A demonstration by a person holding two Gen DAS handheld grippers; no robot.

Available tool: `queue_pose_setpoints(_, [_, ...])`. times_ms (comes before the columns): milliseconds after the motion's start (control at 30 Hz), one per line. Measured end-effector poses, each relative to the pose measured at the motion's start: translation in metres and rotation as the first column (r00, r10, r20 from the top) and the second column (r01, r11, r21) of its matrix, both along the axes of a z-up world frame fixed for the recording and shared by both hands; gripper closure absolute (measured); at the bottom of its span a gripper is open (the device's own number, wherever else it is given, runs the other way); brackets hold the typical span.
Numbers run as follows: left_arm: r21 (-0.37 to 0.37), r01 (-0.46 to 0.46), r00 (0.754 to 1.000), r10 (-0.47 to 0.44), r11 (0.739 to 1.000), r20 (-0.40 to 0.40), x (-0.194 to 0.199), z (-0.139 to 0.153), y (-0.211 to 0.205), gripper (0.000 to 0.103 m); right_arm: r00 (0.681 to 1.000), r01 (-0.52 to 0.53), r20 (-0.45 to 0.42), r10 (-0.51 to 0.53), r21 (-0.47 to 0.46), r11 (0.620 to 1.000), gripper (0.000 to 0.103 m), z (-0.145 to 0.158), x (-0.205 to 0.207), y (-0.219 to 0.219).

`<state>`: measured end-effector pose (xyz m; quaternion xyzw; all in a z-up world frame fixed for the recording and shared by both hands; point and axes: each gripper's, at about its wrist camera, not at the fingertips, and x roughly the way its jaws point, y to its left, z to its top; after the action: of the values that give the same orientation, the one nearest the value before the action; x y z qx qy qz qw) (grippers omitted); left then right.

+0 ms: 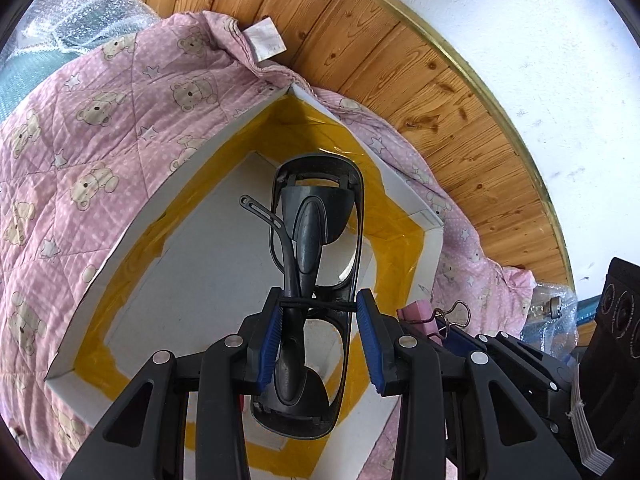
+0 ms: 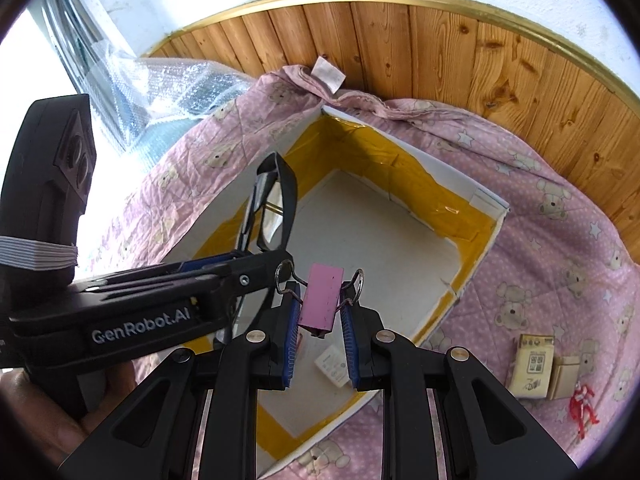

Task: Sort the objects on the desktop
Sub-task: 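Open both tools to drop the glasses and binder clip into the box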

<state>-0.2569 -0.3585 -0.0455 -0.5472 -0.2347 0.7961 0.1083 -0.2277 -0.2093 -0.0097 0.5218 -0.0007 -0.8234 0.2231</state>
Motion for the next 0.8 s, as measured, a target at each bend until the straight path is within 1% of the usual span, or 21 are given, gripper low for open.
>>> queue_pose_setpoints(267, [-0.010,0.005,1.000,-0.005,1.000,0.019,-0.017,-0.013,0.005,0.065,1.000,0.010,0.012,-0.010,0.000,1.000,0.082,-0.013,-0.017,0.003])
queue_pose_setpoints(467, [-0.035,-0.001,1.000,0.002,0.999,0.030,-0.032,-0.026,0.003,0.065,1.000,0.010,0.014,-0.010,-0.008,1.000,0.081,-0.023,-0.032,0.005])
queue_pose_setpoints(533, [-0.036,0.039,0.998,-0.038,0.999,0.041,-0.041,-0.033,0.006,0.065,1.000,-0.009,0.020,0.009,-0.006,1.000,0.078,-0.028,-0.036,0.003])
queue_pose_setpoints(567, [-0.063,0.051,0.997,-0.048,0.997,0.052,-0.045,-0.038,0.008,0.061,1.000,-0.010,0.025,0.010,-0.002,1.000,0.075,-0.031,-0.037,0.002])
queue_pose_setpoints(600, [-0.092,0.058,0.996,-0.052,0.994,0.066,-0.049,-0.041,0.008,0.047,1.000,-0.005,0.029,0.005,-0.002,1.000,0.072,-0.034,-0.038,0.003])
queue_pose_setpoints(633, [-0.113,0.053,0.996,-0.045,0.992,0.077,-0.051,-0.045,0.007,0.041,0.999,0.000,0.036,0.000,-0.004,1.000,0.067,-0.036,-0.038,0.005])
queue_pose_setpoints(667, [-0.103,0.048,0.996,-0.040,0.994,0.076,-0.053,-0.046,0.004,0.036,0.999,0.004,0.045,-0.004,-0.011,1.000,0.063,-0.038,-0.037,0.007])
queue_pose_setpoints(733, [-0.085,0.044,0.997,-0.037,0.995,0.073,-0.053,-0.046,0.000,0.036,0.998,0.009,0.055,-0.008,-0.019,1.000,0.063,-0.040,-0.034,0.009])
queue_pose_setpoints(800, [-0.086,0.040,0.997,-0.034,0.995,0.071,-0.051,-0.046,-0.004,0.036,0.997,0.011,0.071,-0.009,-0.024,1.000,0.063,-0.042,-0.029,0.012])
